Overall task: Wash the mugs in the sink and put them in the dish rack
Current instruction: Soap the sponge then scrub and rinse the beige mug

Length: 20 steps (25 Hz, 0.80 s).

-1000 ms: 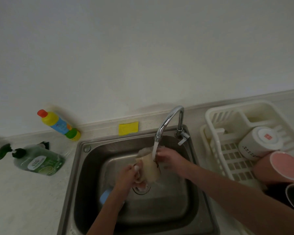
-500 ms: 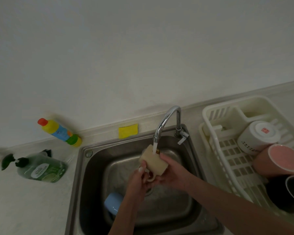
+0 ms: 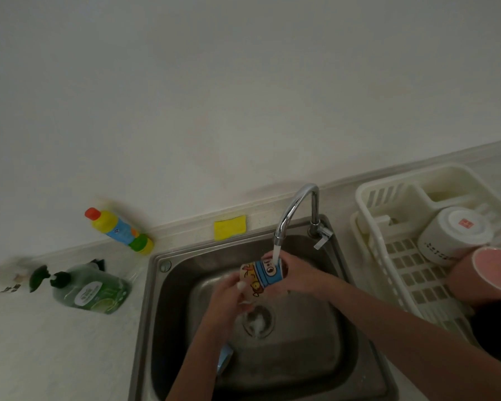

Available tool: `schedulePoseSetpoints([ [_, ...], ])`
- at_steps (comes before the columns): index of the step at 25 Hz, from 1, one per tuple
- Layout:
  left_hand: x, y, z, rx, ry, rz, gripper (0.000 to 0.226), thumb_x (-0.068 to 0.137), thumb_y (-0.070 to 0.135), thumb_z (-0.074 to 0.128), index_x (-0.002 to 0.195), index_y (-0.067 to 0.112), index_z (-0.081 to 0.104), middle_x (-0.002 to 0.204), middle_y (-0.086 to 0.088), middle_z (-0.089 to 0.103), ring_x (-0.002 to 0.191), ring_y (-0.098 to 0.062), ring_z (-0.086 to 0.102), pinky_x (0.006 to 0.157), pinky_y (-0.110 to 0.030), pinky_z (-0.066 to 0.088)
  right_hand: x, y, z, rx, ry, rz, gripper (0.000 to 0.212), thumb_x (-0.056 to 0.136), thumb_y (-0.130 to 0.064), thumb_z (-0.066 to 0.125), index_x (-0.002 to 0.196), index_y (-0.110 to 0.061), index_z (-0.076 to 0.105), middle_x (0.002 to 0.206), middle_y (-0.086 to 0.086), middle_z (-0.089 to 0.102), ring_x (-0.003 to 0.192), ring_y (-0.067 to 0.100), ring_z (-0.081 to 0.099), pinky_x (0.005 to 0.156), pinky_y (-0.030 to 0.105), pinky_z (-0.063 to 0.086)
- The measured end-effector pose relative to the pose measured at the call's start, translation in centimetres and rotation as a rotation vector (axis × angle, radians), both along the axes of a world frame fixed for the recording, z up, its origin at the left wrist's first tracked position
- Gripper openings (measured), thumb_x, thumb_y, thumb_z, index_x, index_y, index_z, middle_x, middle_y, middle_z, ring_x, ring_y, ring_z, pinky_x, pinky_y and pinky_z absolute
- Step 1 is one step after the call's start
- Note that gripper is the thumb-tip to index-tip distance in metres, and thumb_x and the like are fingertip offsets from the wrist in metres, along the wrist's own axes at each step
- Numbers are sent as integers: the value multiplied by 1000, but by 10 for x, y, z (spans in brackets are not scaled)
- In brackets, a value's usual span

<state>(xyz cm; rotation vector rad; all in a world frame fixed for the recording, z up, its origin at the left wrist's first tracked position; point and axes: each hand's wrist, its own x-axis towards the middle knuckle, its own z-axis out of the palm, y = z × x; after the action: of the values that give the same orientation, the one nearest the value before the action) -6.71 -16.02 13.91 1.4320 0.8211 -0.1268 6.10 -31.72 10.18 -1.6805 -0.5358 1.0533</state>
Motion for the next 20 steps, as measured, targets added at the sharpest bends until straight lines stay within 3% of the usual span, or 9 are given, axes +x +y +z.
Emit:
schedulePoseSetpoints([
  [3,19,-5,-10,-222,43,12,30,94,20,63,120,3,63,115,-20,69,111,-36,65,90,-46,57,4,-13,-4,-5,-81,76,81,64,-29,90,132,-32,46,125,-6,59,115,15,62,91,35,58],
  [6,38,-21,-17,-258,65,-2,36,91,21,68,120,1,63,117,-23,68,114,-38,63,99,-50,52,9,-29,-5,-32,-105,16,91,63,-30,91,139,-30,41,130,-4,56,115,13,61,93,34,57],
  [9,56,-39,-20,-211,57,-31,25,93,19,66,113,4,66,110,-21,70,105,-35,67,87,-44,59,13,-47,-2,-129,2,-124,86,75,-42,82,145,-32,34,133,0,51,115,13,56,84,27,56],
  [11,64,-46,-20,-177,33,-61,20,93,19,66,107,4,67,101,-18,73,96,-30,69,76,-37,61,13,-58,1,-182,185,-268,69,80,-61,69,138,-34,41,126,1,56,111,19,58,79,34,58],
  [14,72,-48,-18,-96,3,-103,18,90,21,69,105,10,68,100,-14,74,95,-29,70,71,-35,60,14,-68,-5,-192,412,-409,77,74,-80,58,128,-25,55,117,13,62,98,30,70,83,48,60],
  [17,72,-47,-13,-66,-32,-167,17,90,21,69,105,14,68,99,-8,75,96,-27,70,69,-33,59,9,-63,-3,-98,610,-416,81,73,-80,61,124,-18,62,119,24,63,99,38,70,80,46,60],
  [20,61,-40,-14,-84,-30,-199,24,90,26,69,110,13,68,99,-6,75,98,-26,70,70,-32,57,5,-47,4,-66,636,-414,67,78,-70,65,117,-16,68,114,19,69,103,35,69,80,42,60],
])
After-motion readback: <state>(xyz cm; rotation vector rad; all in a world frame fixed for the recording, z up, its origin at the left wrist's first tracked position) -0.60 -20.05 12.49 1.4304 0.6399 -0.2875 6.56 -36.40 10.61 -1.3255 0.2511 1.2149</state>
